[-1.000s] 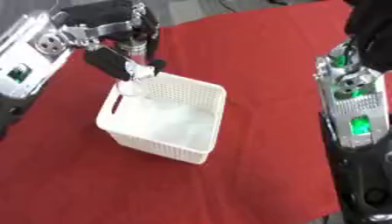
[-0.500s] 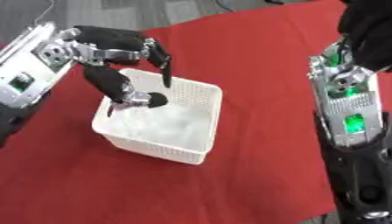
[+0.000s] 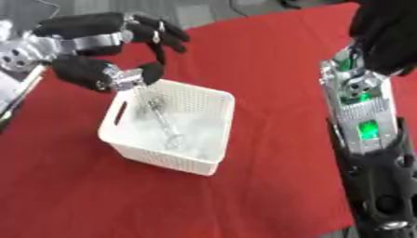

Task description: Pick up objects on the table and place them in the box.

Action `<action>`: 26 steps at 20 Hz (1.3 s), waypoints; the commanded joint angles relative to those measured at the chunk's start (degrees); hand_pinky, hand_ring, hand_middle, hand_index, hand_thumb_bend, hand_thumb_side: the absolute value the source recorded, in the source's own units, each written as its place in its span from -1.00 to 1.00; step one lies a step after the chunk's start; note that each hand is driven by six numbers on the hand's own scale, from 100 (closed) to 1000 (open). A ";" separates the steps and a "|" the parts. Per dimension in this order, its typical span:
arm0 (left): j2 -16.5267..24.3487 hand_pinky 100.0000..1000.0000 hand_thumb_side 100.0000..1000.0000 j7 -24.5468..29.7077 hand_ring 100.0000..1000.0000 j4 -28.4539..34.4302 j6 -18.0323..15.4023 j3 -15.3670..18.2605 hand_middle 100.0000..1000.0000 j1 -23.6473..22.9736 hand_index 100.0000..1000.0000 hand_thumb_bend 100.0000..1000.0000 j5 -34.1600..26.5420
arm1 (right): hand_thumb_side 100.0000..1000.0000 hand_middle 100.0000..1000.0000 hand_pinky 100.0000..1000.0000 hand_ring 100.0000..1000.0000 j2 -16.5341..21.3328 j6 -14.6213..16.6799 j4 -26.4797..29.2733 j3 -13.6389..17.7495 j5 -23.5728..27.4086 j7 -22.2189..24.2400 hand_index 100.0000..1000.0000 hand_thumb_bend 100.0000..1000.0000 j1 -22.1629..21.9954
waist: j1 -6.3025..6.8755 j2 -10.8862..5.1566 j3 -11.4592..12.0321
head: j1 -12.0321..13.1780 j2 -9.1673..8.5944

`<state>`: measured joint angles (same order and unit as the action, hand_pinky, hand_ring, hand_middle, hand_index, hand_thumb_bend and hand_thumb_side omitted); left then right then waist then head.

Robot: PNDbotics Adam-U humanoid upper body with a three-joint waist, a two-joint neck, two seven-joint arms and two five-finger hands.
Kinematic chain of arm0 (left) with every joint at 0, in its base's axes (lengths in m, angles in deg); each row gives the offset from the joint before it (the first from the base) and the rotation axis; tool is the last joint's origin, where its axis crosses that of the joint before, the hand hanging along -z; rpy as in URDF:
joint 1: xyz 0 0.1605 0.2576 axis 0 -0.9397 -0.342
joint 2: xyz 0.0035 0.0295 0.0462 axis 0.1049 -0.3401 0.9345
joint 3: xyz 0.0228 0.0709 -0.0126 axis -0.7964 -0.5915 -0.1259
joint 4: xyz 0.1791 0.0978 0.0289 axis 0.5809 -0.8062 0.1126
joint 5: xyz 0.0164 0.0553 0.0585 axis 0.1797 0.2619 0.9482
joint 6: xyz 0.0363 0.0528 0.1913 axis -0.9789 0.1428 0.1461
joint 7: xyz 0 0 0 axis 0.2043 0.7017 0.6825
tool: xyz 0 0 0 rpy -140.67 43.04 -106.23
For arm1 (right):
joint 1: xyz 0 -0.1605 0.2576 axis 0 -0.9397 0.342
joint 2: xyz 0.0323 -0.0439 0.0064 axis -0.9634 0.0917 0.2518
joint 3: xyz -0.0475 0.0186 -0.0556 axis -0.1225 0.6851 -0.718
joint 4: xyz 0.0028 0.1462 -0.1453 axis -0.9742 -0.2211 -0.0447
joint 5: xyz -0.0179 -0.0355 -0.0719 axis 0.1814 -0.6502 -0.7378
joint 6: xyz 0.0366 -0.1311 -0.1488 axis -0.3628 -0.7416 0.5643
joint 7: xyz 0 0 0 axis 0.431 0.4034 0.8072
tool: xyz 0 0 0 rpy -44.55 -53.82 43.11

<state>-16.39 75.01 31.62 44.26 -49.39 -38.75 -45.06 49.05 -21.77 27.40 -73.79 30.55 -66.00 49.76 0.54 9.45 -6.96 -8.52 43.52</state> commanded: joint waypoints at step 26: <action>-14.16 0.13 0.69 -29.75 0.07 17.64 -9.87 10.22 0.57 -20.52 0.57 -1.00 -7.74 | 1.00 0.29 0.24 0.30 10.09 0.07 0.75 4.67 -1.18 -7.05 0.36 -1.00 -6.75 | -4.00 -4.74 9.96 | -9.28 -13.69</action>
<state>-30.64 44.84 48.28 34.46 -39.06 -59.65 -52.00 57.93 -24.76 27.41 -69.58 29.53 -70.02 42.28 -3.71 5.67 3.07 -18.07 29.22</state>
